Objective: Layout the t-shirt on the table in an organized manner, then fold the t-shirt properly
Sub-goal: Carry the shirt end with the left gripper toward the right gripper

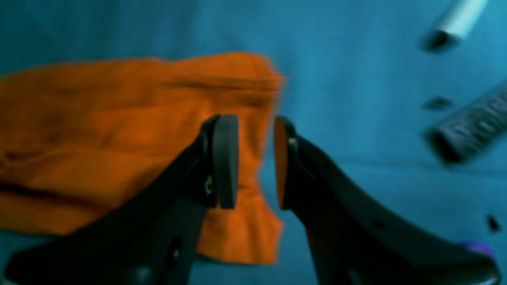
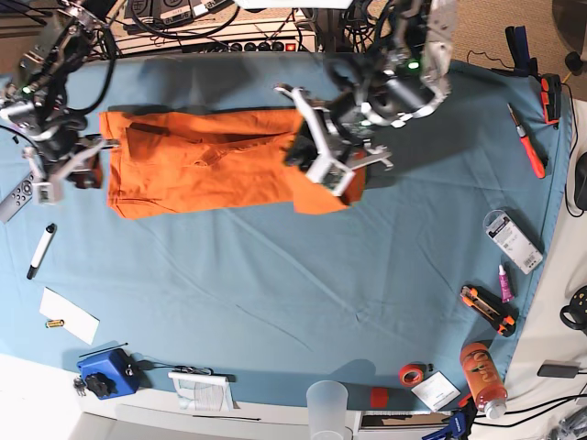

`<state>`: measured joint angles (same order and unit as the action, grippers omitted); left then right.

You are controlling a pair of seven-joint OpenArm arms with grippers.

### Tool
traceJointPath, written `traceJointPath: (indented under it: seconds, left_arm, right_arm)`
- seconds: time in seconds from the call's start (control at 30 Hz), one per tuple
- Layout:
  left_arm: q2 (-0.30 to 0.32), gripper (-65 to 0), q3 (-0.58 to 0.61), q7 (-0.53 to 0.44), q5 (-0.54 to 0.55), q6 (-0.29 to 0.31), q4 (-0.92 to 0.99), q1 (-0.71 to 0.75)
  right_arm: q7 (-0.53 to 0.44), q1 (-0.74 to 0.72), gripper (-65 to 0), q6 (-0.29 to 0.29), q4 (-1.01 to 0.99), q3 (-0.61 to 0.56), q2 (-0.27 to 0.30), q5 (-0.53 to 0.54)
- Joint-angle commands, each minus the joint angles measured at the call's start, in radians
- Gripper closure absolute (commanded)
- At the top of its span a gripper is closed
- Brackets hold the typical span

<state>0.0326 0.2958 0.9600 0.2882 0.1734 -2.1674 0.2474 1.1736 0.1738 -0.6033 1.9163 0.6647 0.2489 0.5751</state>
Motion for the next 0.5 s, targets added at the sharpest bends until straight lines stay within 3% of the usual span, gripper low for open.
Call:
traceJointPath:
  seconds: [0.0, 0.13, 0.37, 0.47]
  left_arm:
    - [-0.016, 0.0, 0.019, -0.03, -0.008, 0.0, 0.004, -0.021]
    - [-0.045, 0.0, 0.067, -0.04, -0.05, -0.047, 0.1, -0.083]
    - [-0.075, 0.0, 0.119, -0.02, -0.048, -0.042, 0.195, -0.134]
    - [-0.087, -18.8, 0.137, -0.007, -0.029, -0.043, 0.177, -0.134]
  right_arm:
    - [-0.022, -0.01, -15.9, -0.002, 0.017, 0.025, 0.015, 0.013]
    - [-0.013, -0.01, -15.9, -0.002, 0.017, 0.097, 0.015, 0.013]
    - [-0.012, -0.01, -15.9, -0.002, 0.017, 0.131, 0.017, 0.012]
    - [-0.016, -0.01, -15.9, -0.002, 0.017, 0.131, 0.017, 0.012]
